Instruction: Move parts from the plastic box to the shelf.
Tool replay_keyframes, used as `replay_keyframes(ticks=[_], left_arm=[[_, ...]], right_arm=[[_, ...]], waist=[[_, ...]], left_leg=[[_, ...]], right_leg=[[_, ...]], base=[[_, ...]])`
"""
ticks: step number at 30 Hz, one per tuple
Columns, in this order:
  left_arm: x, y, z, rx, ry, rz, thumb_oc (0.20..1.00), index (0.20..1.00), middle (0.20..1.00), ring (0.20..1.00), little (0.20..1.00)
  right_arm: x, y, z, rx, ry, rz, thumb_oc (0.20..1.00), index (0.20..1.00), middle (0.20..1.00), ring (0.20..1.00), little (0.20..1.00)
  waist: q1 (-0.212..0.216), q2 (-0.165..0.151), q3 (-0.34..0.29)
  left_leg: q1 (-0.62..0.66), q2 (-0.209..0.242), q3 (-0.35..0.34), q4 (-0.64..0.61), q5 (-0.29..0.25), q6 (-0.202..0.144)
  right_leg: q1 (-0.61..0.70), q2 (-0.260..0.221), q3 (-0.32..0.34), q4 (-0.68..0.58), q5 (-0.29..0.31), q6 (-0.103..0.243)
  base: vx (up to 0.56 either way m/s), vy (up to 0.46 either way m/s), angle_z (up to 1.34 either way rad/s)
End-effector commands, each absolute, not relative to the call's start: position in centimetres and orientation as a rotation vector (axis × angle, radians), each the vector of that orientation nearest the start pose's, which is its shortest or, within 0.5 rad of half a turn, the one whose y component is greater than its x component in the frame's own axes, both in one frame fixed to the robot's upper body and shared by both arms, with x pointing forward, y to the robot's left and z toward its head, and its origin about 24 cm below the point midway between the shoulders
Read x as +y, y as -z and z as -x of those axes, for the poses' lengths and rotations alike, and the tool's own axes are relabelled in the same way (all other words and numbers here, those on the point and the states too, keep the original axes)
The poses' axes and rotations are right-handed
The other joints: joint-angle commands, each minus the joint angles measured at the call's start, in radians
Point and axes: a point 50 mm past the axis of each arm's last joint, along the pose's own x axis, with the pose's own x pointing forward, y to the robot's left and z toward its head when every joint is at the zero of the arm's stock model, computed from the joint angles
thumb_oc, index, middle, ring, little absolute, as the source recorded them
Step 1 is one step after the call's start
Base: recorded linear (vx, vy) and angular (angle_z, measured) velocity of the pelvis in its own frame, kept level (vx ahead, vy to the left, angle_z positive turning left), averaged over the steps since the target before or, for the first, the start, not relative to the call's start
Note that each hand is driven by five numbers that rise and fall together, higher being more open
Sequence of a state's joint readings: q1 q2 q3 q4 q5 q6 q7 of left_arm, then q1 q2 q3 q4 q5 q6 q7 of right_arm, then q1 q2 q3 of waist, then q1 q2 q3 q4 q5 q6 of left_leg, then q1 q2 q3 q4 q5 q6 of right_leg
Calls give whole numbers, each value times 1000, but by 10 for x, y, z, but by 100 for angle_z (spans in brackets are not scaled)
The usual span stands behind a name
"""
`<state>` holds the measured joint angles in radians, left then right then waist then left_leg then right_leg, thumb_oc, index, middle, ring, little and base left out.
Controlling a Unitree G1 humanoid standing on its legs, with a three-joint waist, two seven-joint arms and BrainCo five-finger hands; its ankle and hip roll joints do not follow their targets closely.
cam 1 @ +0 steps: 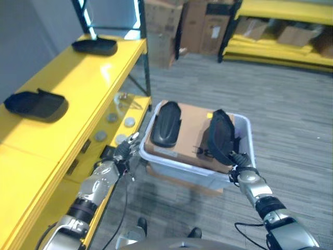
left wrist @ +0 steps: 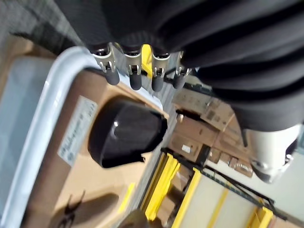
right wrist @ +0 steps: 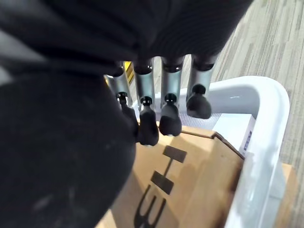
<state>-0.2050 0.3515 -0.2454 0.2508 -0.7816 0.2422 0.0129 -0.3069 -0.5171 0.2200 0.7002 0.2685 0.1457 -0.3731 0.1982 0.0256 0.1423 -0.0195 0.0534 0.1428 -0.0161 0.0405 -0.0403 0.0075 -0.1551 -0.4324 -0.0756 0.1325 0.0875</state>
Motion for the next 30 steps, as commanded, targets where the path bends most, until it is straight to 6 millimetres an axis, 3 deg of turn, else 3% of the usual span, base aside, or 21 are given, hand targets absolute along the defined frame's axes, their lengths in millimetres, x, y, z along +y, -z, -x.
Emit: replay_keyframes(ticks=[1,8,15,16,17,22,30], left_arm=[[167,-40,-289,236,249,327,1000,1000,1000,1000,1000],[192,-33,-267,259,263,322,1000,1000,1000,1000,1000],[194,-27,-256,287,298,333,1000,1000,1000,1000,1000],[194,-25,-255,289,302,329,1000,1000,1000,1000,1000],[194,-24,-254,293,304,330,1000,1000,1000,1000,1000],[193,-20,-250,300,337,316,1000,1000,1000,1000,1000],[197,-23,-251,298,343,315,1000,1000,1000,1000,1000]], right_arm=[[-295,-31,-306,301,510,423,200,200,200,200,200],[-328,-29,-290,337,666,400,200,200,200,200,200],[-343,-29,-285,390,705,427,225,225,225,225,225],[-344,-28,-284,402,719,423,551,551,551,551,551],[-345,-26,-283,408,725,421,1000,1000,1000,1000,1000],[-354,-26,-278,427,810,373,1000,1000,1000,1000,1000],[-369,-47,-284,391,885,351,1000,1000,1000,1000,1000]], waist=[[51,-5,-6],[110,10,61],[129,13,98],[132,10,101],[133,8,103],[138,-2,112],[141,-7,129]], left_leg=[[-115,16,-46,53,-14,-17],[-174,-13,-100,76,-4,-8],[-199,-21,-113,87,3,-8],[-201,-22,-114,87,3,-8],[-201,-22,-114,87,3,-8],[-198,-19,-112,85,1,-7],[-213,-17,-110,91,0,-7]], right_leg=[[2,-98,3,147,-136,94],[-10,-106,-22,160,-138,93],[-13,-104,-30,161,-138,91],[-13,-103,-30,160,-137,91],[-13,-103,-31,160,-136,92],[-14,-99,-30,161,-136,93],[-25,-99,-28,166,-137,98]], base=[[-225,-40,27],[-43,-17,22],[-26,-3,11],[0,0,0],[14,-22,3],[7,-10,2],[0,0,0]])
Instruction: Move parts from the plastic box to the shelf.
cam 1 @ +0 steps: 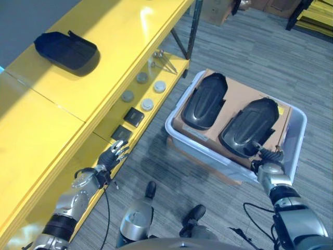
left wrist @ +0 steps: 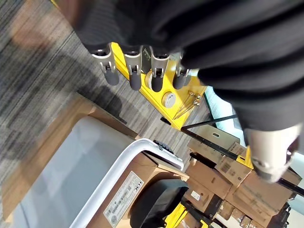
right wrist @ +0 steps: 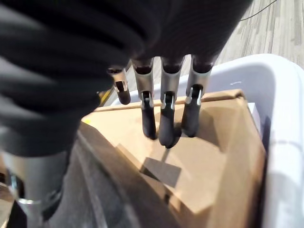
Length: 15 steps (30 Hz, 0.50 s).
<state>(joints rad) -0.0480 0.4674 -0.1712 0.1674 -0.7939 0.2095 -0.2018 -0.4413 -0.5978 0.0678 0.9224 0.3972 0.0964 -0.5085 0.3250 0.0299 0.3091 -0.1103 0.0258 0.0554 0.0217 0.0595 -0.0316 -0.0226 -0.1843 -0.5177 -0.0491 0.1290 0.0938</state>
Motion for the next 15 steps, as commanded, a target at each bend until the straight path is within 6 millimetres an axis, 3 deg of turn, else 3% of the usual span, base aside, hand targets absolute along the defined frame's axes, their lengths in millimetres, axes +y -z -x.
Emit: replay_keyframes(ticks=[1,7,15], left_arm=[[198,-23,-251,296,341,310,1000,1000,1000,1000,1000],[201,-28,-255,261,338,319,1000,1000,1000,1000,1000],[200,-35,-262,217,340,324,1000,1000,1000,1000,1000]], right_arm=[[-371,-50,-284,386,893,347,1000,1000,1000,1000,1000],[-380,-66,-289,359,936,336,1000,1000,1000,1000,1000],[-372,-76,-303,339,914,320,1000,1000,1000,1000,1000]], waist=[[15,-12,-36],[18,-9,-13],[18,1,32]], left_leg=[[-124,10,-23,54,-19,-16],[-153,6,-26,68,-19,-15],[-218,-1,-31,107,-20,-13]], right_leg=[[2,-70,57,141,-133,92],[-21,-74,59,148,-130,96],[-79,-88,62,176,-128,96]], base=[[0,0,0],[-6,2,0],[-47,15,0]])
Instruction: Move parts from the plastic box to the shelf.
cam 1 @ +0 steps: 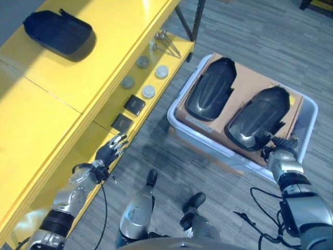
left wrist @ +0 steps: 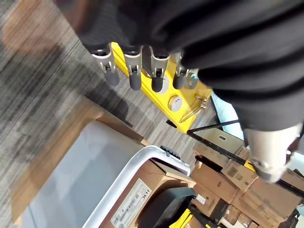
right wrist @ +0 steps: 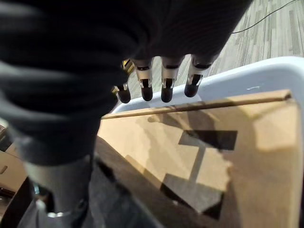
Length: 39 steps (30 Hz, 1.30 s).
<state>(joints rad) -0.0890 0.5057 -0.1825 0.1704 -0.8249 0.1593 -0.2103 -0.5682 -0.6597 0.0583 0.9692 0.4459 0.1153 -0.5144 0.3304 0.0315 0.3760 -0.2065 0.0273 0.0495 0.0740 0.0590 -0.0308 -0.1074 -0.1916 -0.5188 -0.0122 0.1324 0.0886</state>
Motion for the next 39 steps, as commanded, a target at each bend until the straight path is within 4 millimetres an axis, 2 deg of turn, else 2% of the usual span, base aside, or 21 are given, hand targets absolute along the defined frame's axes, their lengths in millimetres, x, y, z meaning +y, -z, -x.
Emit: replay_keyframes(ticks=[1,8,9,10,11,19,28,29,31,34,36,39], left_arm=[[199,-36,-263,209,337,325,1000,1000,1000,1000,1000],[196,-38,-268,180,345,330,1000,1000,1000,1000,1000],[197,-38,-269,176,342,332,1000,1000,1000,1000,1000],[197,-38,-269,172,342,332,1000,1000,1000,1000,1000],[198,-38,-270,167,344,332,1000,1000,1000,1000,1000],[200,-41,-269,152,354,329,1000,1000,1000,1000,1000],[200,-46,-264,136,403,315,1000,1000,1000,1000,1000],[195,-57,-261,108,457,341,1000,1000,1000,1000,1000],[193,-61,-260,97,475,349,1000,1000,1000,1000,1000],[182,-70,-258,110,512,405,1000,1000,1000,1000,1000],[165,-70,-266,145,527,384,1000,1000,1000,1000,1000],[151,-69,-272,174,541,378,1000,1000,1000,1000,1000]], right_arm=[[-370,-76,-304,340,910,320,1000,1000,1000,1000,1000],[-368,-76,-309,341,886,330,1000,1000,1000,1000,1000],[-367,-75,-310,347,875,337,884,884,884,884,884],[-366,-75,-310,351,869,347,341,341,341,341,341],[-366,-75,-311,353,860,365,200,200,200,200,200],[-372,-85,-312,343,849,377,200,200,200,200,200],[-373,-80,-306,326,874,372,200,200,200,200,200],[-371,-96,-307,214,879,382,200,200,200,200,200],[-368,-102,-308,182,865,396,200,200,200,200,200],[-345,-112,-312,106,780,424,200,200,200,200,200],[-314,-117,-322,62,660,443,200,200,200,200,200],[-297,-115,-325,58,597,442,200,200,200,200,200]], waist=[[12,0,-28],[14,6,2],[13,5,8],[12,4,11],[12,2,14],[10,-7,15],[3,-24,-12],[-8,-32,-43],[-14,-34,-57],[-38,-42,-113],[-74,-46,-173],[-99,-44,-210]], left_leg=[[-131,-4,-25,60,-19,-13],[-174,-9,-24,74,-14,-10],[-180,-10,-23,76,-15,-9],[-186,-9,-21,78,-15,-9],[-188,-9,-21,81,-15,-8],[-186,-5,-11,86,-19,-9],[-134,8,4,70,-29,-13],[-84,13,13,48,-34,-16],[-61,14,17,37,-36,-16],[9,21,37,10,-44,-18],[67,29,60,-9,-52,-19],[96,36,77,-25,-48,-19]], right_leg=[[-1,-82,65,142,-131,101],[-40,-88,67,156,-128,103],[-49,-89,68,159,-127,104],[-56,-89,70,162,-127,104],[-60,-90,71,165,-127,104],[-66,-88,75,172,-128,103],[-23,-75,73,156,-129,101],[15,-64,78,134,-128,102],[29,-61,83,126,-128,103],[71,-51,101,107,-129,104],[101,-44,128,91,-131,103],[114,-42,141,79,-128,103]], base=[[-43,21,1],[-47,18,0],[-40,9,0],[-42,3,3],[0,0,0],[-1,-3,-1],[9,-29,0],[40,-42,-3],[58,-15,-9],[94,20,-21],[146,39,-32],[77,34,-31]])
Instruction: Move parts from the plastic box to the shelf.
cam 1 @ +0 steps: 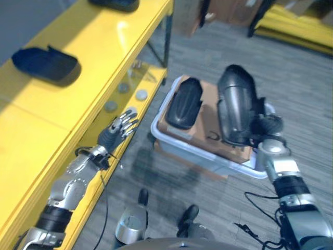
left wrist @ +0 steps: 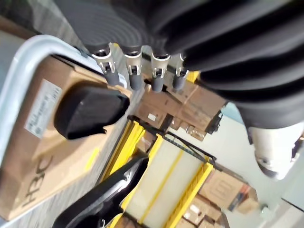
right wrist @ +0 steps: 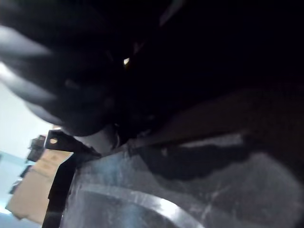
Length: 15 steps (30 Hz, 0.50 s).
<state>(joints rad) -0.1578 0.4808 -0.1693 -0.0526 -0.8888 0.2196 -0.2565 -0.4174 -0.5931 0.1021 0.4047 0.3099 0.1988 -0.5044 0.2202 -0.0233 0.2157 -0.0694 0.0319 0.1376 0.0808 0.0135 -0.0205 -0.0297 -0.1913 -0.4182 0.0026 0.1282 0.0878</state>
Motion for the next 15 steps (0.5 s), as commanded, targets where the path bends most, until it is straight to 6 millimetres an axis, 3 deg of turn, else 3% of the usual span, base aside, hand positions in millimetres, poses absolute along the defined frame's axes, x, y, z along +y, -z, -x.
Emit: replay_keyframes(ticks=[1,5,9,15], left_arm=[[146,-69,-274,183,553,380,1000,1000,1000,1000,1000],[113,-65,-285,260,586,454,1000,1000,1000,1000,1000],[67,-58,-299,360,601,450,1000,1000,1000,1000,1000],[40,-48,-302,461,594,413,1000,1000,1000,1000,1000]], right_arm=[[-291,-113,-326,59,574,438,200,200,200,200,200],[-265,-104,-333,70,468,457,200,200,200,200,200],[-221,-89,-343,77,305,451,200,200,200,200,200],[-184,-83,-349,78,191,446,200,200,200,200,200]], waist=[[3,13,-60],[-36,18,-104],[-86,26,-144],[-116,25,-168]], left_leg=[[-29,34,-5,-39,-2,-30],[11,42,16,-64,1,-33],[49,52,39,-83,5,-35],[67,62,58,-87,5,-40]], right_leg=[[42,-41,46,59,-123,104],[60,-38,63,37,-118,106],[74,-35,84,19,-109,110],[81,-32,94,11,-108,112]], base=[[66,28,-15],[47,21,-17],[24,5,-24],[-1,-17,-14]])
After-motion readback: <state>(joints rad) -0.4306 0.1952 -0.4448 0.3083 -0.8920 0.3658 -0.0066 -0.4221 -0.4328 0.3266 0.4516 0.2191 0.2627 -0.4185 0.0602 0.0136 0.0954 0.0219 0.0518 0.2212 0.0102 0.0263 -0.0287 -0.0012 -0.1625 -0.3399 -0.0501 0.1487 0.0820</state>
